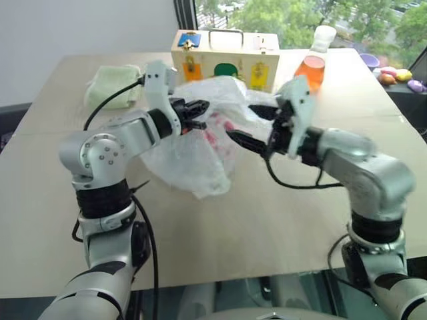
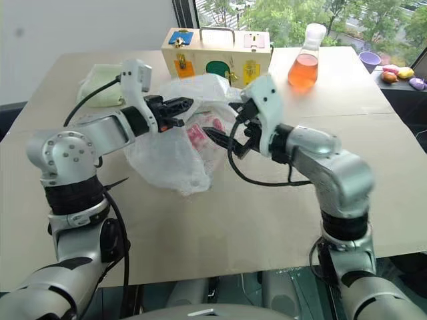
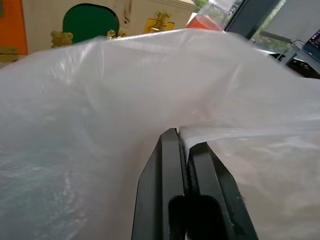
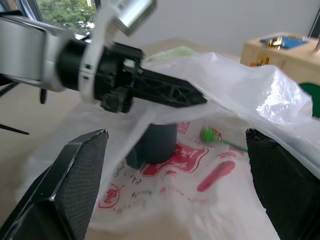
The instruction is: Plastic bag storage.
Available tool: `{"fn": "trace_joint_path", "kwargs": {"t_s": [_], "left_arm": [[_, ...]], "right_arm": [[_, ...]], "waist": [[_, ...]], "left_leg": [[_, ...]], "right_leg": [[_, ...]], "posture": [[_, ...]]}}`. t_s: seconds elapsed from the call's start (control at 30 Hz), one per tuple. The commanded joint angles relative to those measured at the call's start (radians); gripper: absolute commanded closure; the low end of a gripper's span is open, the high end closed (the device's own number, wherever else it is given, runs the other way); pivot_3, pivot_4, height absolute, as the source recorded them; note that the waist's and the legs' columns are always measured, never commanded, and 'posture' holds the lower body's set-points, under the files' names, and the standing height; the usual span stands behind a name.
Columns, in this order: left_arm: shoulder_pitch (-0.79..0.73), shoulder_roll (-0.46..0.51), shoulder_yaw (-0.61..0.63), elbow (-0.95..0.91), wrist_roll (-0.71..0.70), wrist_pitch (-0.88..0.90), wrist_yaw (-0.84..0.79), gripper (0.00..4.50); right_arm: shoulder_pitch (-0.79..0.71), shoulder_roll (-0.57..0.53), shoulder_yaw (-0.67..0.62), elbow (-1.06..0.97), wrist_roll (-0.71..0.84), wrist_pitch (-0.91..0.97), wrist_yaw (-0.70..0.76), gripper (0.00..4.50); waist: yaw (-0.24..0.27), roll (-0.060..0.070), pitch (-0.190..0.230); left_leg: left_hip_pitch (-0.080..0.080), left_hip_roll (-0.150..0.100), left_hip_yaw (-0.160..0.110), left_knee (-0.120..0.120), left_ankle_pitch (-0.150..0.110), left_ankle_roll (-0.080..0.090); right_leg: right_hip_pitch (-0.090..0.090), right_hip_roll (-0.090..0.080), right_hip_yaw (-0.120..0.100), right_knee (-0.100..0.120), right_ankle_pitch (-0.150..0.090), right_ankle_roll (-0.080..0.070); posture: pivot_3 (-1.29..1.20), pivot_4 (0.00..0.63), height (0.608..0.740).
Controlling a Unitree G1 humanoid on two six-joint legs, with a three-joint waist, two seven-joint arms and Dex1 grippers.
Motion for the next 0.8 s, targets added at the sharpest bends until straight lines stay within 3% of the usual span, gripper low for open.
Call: {"fn": "trace_joint_path", "kwargs": {"t_s": [0.03,0.13,0.23,0.37,0.47,0.57,0.67,0.8], "left_arm": [[-0.023,0.020,0.000,-0.002,0.012,-0.042,-0.022,4.50],[-0.037,0.012,-0.015,-0.012,0.000,-0.058,-0.049,4.50],[-0.045,0.002,-0.034,-0.033,-0.022,-0.062,-0.080,4.50],[-0.054,-0.008,-0.053,-0.045,-0.027,-0.070,-0.099,4.50],[-0.052,-0.007,-0.073,-0.060,-0.023,-0.070,-0.107,4.50],[-0.046,-0.005,-0.076,-0.056,-0.015,-0.077,-0.102,4.50],[-0.037,-0.001,-0.075,-0.050,-0.009,-0.083,-0.102,4.50],[-0.032,0.000,-0.094,-0.020,0.015,-0.109,-0.115,4.50]], "right_arm": [[0.012,-0.038,-0.026,-0.078,-0.018,0.056,-0.087,0.07],[0.065,-0.014,0.002,-0.097,0.060,0.049,-0.057,0.07],[0.070,0.045,0.065,0.033,0.043,-0.056,-0.039,0.07],[0.048,0.047,0.172,0.255,0.021,-0.241,0.124,0.07],[0.026,0.033,0.186,0.309,0.039,-0.317,0.217,0.07],[0.011,0.021,0.122,0.225,0.090,-0.307,0.204,0.07],[0.001,-0.030,-0.012,0.056,0.233,-0.183,0.134,0.07],[-0.012,-0.131,-0.239,-0.130,0.333,0.012,-0.107,0.07]], "waist": [[0.000,0.000,0.000],[0.000,0.000,0.000],[-0.004,0.000,0.000],[-0.003,0.000,0.000],[-0.002,0.000,0.000],[-0.001,0.000,0.000],[0.004,0.000,0.000],[0.011,0.000,0.000]], "left_leg": [[0.001,0.000,0.001,0.000,0.000,0.000],[0.006,0.000,0.001,0.000,0.000,0.001],[0.009,0.001,0.002,0.000,0.000,0.001],[0.009,0.001,0.003,0.000,0.000,0.001],[0.009,0.001,0.002,0.000,0.000,0.001],[0.008,0.001,0.002,0.000,0.000,0.001],[0.007,0.001,0.001,0.000,0.000,0.001],[0.007,0.001,0.000,0.000,0.000,0.001]], "right_leg": [[0.000,0.000,0.001,0.001,0.000,0.000],[0.005,0.000,0.001,0.001,0.000,0.000],[0.007,0.002,0.002,0.001,0.000,0.000],[0.008,0.002,0.003,0.001,0.000,0.000],[0.008,0.002,0.003,0.000,0.000,0.000],[0.007,0.002,0.003,-0.001,0.000,0.000],[0.007,0.002,0.003,-0.001,0.000,0.000],[0.007,0.002,0.001,-0.002,0.000,0.000]], "posture": [[0.00,0.150,0.740],[0.00,0.150,0.740],[0.00,0.150,0.740],[0.00,0.150,0.740],[0.00,0.150,0.740],[0.00,0.150,0.740],[0.00,0.150,0.740],[0.00,0.150,0.740]]}}
